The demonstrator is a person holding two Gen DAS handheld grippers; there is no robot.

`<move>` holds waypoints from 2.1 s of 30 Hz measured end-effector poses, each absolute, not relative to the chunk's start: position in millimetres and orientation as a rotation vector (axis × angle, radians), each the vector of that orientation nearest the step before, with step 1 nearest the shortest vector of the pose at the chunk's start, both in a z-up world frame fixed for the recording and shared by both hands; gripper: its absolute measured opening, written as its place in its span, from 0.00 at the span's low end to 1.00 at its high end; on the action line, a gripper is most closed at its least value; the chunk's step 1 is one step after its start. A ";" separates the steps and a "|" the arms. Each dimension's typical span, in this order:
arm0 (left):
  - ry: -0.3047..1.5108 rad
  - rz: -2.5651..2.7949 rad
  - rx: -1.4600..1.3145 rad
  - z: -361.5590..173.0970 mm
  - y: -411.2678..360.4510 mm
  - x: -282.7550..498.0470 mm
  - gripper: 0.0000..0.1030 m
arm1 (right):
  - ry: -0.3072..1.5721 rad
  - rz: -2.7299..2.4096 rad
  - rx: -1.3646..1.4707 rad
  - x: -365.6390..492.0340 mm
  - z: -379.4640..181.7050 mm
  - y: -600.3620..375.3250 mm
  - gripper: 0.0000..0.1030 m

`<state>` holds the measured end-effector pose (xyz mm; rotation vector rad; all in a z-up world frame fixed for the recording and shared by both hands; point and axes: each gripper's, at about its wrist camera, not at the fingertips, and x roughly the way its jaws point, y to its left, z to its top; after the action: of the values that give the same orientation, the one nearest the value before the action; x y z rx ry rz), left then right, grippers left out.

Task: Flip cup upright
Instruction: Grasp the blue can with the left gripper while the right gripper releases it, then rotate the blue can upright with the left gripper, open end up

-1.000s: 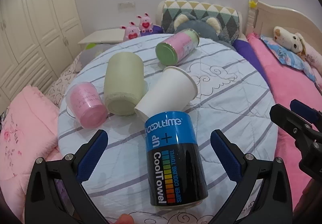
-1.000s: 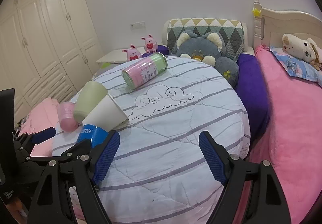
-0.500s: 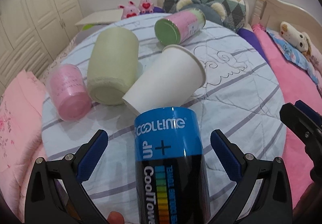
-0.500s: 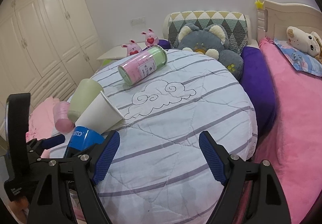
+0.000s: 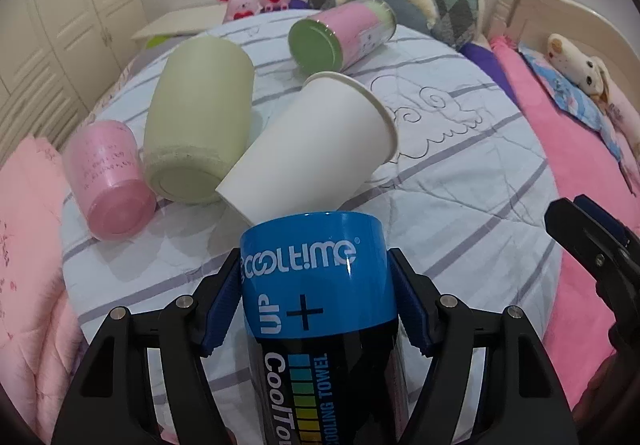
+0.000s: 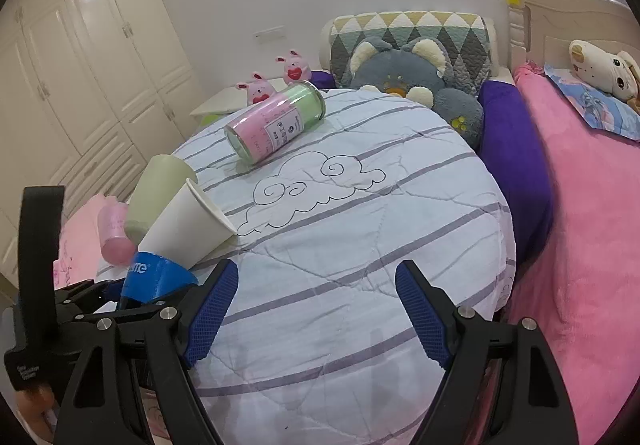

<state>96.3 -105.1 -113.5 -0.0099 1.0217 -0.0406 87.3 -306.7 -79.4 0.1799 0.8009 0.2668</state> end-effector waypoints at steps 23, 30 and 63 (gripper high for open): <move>0.761 -0.080 0.035 -63.7 -136.1 92.3 0.67 | 0.791 0.229 0.211 83.7 -75.3 -316.3 0.80; 0.690 -0.076 0.028 -58.1 -155.5 124.1 0.66 | 0.792 0.203 0.215 99.8 -79.3 -330.5 0.80; 0.652 -0.116 0.062 -52.4 -159.6 118.5 0.97 | 0.813 0.232 0.136 107.8 -77.5 -305.8 0.80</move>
<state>118.5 -159.6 -52.4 0.0618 0.6515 -0.1160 107.8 -305.8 -77.5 0.1359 0.8126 0.2321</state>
